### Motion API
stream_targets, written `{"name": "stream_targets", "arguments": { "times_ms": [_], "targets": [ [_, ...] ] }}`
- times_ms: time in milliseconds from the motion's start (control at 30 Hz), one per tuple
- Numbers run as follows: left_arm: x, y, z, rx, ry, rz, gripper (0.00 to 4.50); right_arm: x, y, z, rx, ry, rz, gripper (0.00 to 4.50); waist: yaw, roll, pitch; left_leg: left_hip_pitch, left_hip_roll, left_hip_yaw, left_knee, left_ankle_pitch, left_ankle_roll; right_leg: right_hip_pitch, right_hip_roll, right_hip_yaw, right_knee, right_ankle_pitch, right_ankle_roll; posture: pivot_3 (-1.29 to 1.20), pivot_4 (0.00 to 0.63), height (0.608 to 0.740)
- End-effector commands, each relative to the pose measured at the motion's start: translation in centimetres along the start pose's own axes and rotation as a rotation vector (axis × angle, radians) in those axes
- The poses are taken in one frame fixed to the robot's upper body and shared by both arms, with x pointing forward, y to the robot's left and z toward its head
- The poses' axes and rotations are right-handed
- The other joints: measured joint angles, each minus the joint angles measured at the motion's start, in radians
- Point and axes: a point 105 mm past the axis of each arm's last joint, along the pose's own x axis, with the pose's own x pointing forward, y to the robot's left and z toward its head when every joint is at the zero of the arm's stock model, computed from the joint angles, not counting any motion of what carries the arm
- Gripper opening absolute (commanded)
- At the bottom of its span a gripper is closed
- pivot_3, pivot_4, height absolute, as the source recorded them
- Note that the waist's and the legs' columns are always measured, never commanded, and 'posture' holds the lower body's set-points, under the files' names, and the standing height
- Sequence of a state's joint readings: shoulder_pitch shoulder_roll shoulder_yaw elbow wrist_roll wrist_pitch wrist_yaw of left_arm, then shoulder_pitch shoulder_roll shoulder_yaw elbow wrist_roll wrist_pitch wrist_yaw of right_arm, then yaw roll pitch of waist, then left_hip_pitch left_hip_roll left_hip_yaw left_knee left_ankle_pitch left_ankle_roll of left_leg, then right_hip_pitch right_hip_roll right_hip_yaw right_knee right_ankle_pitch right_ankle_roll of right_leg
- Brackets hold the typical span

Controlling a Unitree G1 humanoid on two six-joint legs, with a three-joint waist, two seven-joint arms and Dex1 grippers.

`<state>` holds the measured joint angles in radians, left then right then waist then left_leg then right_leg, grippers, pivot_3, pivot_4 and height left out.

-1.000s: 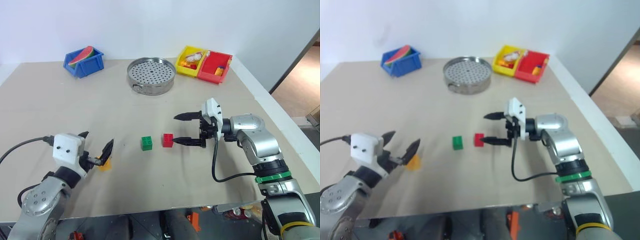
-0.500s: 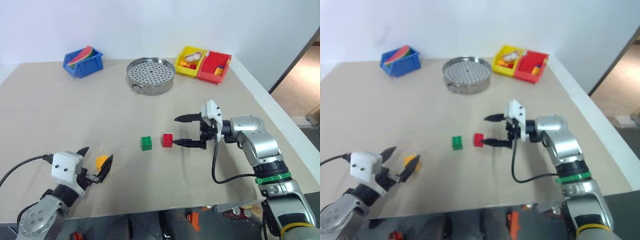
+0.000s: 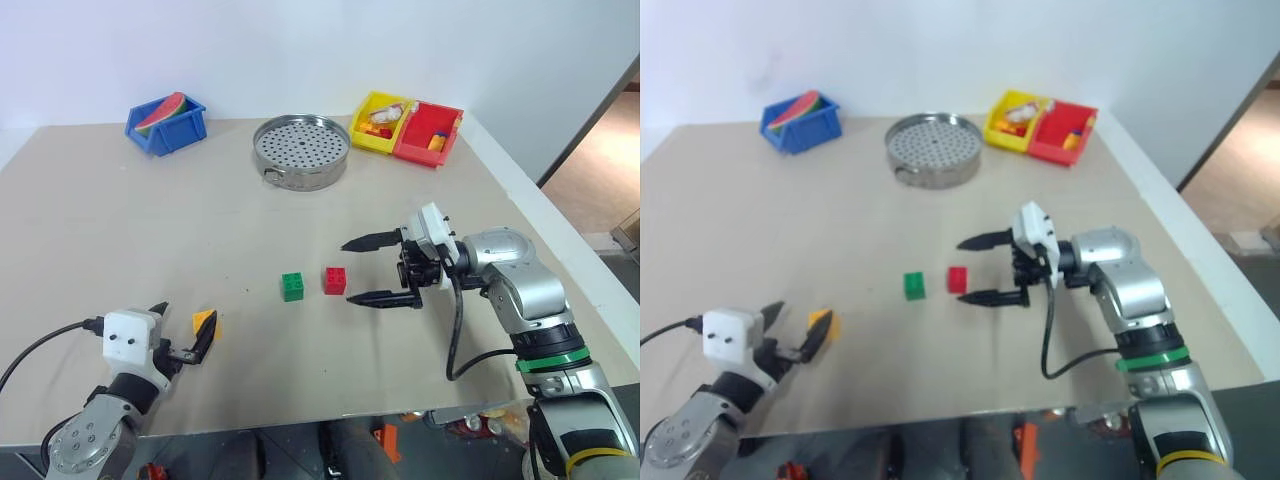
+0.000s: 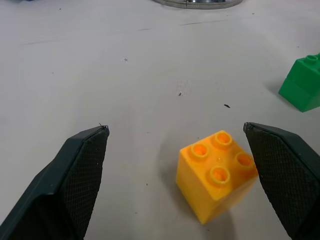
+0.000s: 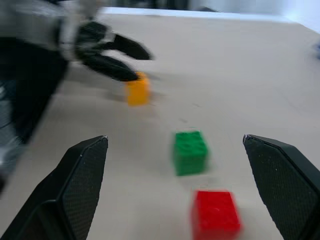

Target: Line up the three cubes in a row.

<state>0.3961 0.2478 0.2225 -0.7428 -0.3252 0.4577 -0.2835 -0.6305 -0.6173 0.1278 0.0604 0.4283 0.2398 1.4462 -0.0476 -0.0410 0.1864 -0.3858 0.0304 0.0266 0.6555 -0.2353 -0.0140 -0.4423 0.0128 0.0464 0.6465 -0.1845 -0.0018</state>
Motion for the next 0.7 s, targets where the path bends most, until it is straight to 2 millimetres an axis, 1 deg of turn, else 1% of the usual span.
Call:
{"name": "stream_targets", "arguments": {
  "times_ms": [33, 300, 500, 700],
  "targets": [
    [0.2, 0.0, 0.3, -0.003, -0.006, 0.010, 4.46, 0.2, 0.7, 0.8, -0.052, -0.005, 0.067, 4.50, 0.000, 0.000, 0.000, 0.000, 0.000, 0.000, 0.000, 0.000, 0.000, 0.000, 0.000, 0.000, 0.000, 0.000, 0.000, 0.00, 0.150, 0.740],
    [0.4, -0.1, -0.3, -0.039, 0.026, -0.010, 4.46, 0.6, 0.2, 1.1, -0.056, -0.015, 0.055, 4.50, 0.000, 0.000, 0.000, 0.000, 0.000, 0.000, 0.000, 0.000, 0.000, 0.000, 0.000, 0.000, 0.000, 0.000, 0.000, 0.00, 0.150, 0.740],
    [0.5, -0.4, -0.6, -0.022, 0.028, -0.071, 4.46, 0.8, 0.0, 1.0, -0.044, -0.002, 0.043, 4.50, 0.000, 0.000, 0.000, 0.000, 0.000, 0.000, 0.000, 0.000, 0.000, 0.000, 0.000, 0.000, 0.000, 0.000, 0.000, 0.00, 0.150, 0.740],
    [0.2, 0.0, -0.6, -0.008, 0.011, -0.062, 4.46, 0.6, 0.1, 0.8, -0.034, 0.005, 0.032, 4.50, 0.000, 0.000, 0.000, 0.000, 0.000, 0.000, 0.000, 0.000, 0.000, 0.000, 0.000, 0.000, 0.000, 0.000, -0.001, 0.00, 0.150, 0.740]
  ]
}}
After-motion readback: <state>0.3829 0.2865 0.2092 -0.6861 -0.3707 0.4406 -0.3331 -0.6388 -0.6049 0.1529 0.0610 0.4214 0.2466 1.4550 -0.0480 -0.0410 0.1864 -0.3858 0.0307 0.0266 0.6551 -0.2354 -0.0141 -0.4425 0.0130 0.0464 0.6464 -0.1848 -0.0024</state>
